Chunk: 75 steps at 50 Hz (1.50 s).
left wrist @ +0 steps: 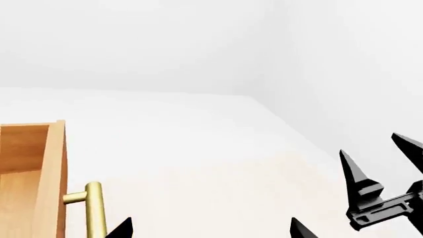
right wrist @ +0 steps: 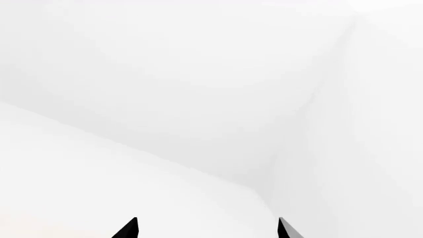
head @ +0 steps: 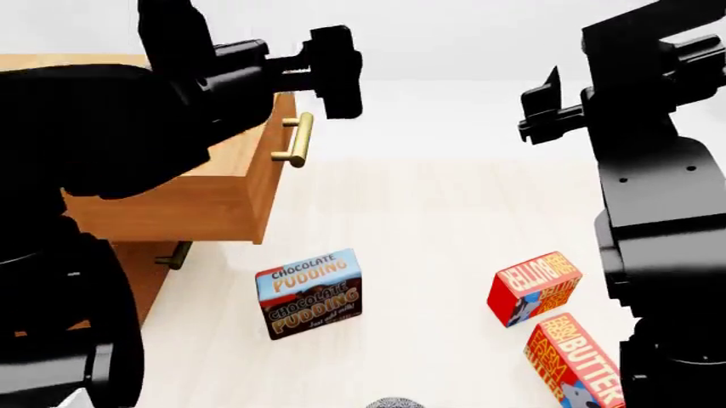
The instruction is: Put the bowl in the top drawer of the cabinet.
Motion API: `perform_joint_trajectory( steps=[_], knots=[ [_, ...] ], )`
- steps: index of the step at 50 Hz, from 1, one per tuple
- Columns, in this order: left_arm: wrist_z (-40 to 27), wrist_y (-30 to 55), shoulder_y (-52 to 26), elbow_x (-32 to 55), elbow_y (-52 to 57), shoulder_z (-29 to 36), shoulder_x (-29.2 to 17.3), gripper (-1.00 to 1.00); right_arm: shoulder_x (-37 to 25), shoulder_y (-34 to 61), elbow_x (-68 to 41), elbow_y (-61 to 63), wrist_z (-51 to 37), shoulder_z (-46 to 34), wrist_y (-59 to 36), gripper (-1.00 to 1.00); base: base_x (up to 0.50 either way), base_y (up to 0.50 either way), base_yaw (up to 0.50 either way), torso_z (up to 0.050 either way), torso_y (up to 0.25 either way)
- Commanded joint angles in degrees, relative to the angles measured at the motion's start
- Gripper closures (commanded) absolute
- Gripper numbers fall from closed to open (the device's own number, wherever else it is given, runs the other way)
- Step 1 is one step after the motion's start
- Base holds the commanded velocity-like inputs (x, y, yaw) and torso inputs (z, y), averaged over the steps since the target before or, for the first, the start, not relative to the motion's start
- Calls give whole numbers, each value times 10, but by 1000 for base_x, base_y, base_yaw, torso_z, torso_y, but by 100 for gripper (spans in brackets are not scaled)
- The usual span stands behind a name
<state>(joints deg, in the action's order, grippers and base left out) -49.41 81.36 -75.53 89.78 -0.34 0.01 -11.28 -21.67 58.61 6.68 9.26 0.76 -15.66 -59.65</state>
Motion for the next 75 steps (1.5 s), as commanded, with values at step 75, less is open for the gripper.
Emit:
perform_joint_trajectory(
  steps=[75],
  knots=[
    [357, -133, 489, -318, 199, 340, -93, -100, 0, -39, -15, -22, -19, 21, 40, -100, 0, 0, 0, 0, 0]
  ],
)
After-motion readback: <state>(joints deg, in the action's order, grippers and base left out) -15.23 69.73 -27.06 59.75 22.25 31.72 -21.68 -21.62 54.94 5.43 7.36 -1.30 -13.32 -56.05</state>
